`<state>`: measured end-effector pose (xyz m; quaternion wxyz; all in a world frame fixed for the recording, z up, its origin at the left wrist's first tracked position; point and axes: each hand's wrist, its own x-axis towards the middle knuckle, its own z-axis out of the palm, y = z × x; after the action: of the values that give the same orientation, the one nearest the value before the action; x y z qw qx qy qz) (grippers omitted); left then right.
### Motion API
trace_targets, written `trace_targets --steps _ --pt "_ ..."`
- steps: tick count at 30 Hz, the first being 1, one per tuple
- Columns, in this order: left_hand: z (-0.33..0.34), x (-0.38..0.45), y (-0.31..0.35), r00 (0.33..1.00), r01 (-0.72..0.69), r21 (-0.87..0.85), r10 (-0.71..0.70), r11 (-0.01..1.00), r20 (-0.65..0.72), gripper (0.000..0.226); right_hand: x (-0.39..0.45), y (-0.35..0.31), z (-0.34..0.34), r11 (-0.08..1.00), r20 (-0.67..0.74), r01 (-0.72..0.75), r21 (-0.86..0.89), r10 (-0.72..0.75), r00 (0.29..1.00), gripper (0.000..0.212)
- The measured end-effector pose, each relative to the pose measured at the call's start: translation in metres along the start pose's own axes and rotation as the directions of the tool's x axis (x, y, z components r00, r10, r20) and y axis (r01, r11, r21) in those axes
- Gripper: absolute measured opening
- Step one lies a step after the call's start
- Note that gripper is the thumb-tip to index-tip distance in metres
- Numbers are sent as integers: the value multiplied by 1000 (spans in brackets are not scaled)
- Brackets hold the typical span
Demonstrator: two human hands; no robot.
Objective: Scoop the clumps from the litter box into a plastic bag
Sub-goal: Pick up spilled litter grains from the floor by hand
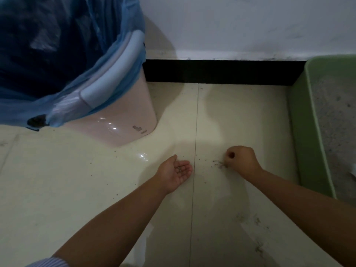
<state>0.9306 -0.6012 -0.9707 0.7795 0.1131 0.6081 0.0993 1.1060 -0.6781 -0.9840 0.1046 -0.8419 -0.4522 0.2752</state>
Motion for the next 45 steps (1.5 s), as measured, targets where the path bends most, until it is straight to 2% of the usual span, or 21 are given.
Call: trace_targets --steps 2,4,5,7,9,11,12,13,14,16,18,19,21,23,29,32,34,37,39,43,45 --pt "2 1 0 1000 5 -2 -5 1000 -5 49 1 -11 -5 955 -63 -70 288 92 994 14" --pt "4 1 -1 1000 12 -1 -12 1000 -16 49 -2 -24 -9 798 16 -94 595 105 994 23" --pt "6 0 -2 1000 15 -7 -15 1000 -14 49 -4 -31 -12 743 88 -99 662 55 995 27" --pt "10 -1 -3 1000 18 -27 -18 999 4 48 -10 -40 -17 758 205 -85 647 -65 977 16" --pt "13 -4 -3 999 25 -45 -23 999 31 47 -9 -34 -21 767 223 -94 635 -66 973 9" --pt "14 -5 -4 998 30 -33 -28 999 49 45 -3 -21 -24 853 186 -60 519 -44 982 17" --pt "13 -5 -3 998 31 -13 -30 999 46 44 -2 -16 -22 937 160 3 350 -63 985 17" --pt "12 -5 -3 999 30 7 -30 1000 40 43 -2 -13 -20 979 75 134 152 -147 986 16" --pt "10 -5 -3 999 26 16 -26 1000 32 42 -1 -9 -16 951 -3 307 -31 -307 952 16" --pt "6 -6 0 1000 3 2 -3 1000 -2 42 -12 -5 1 803 -32 553 -222 -573 819 24" --pt "-2 -6 5 999 -34 -21 33 999 -40 41 -26 -4 22 656 29 707 -266 -727 686 54" --pt "-7 -6 8 997 -52 -29 51 998 -58 41 -33 -5 34 579 111 755 -307 -767 633 61" --pt "-19 -7 13 993 -78 -32 74 996 -92 41 -48 -12 51 422 274 808 -411 -788 551 51" --pt "-32 -8 15 990 -89 -30 85 996 -116 41 -55 -15 62 354 413 838 -416 -747 521 62" --pt "-49 -13 15 986 -105 -55 97 993 -138 41 -31 -14 60 318 489 804 -503 -663 568 69" --pt "-51 -13 14 985 -105 -63 95 993 -142 40 -25 -1 53 392 412 733 -555 -637 652 76" --pt "-52 -14 15 986 -106 -75 95 992 -137 40 -26 11 50 482 331 670 -564 -612 718 81" --pt "-51 -14 16 988 -99 -92 87 991 -127 39 -29 18 45 583 231 576 -573 -559 796 72" --pt "-51 -13 15 988 -92 -89 81 992 -129 39 -27 11 47 578 210 587 -567 -588 781 72" --pt "-54 -12 13 987 -82 -78 70 994 -144 40 -17 -25 62 539 183 629 -560 -659 729 87" --pt "-53 -12 12 987 -80 -76 68 994 -142 40 -9 -39 70 535 194 627 -567 -653 732 84"
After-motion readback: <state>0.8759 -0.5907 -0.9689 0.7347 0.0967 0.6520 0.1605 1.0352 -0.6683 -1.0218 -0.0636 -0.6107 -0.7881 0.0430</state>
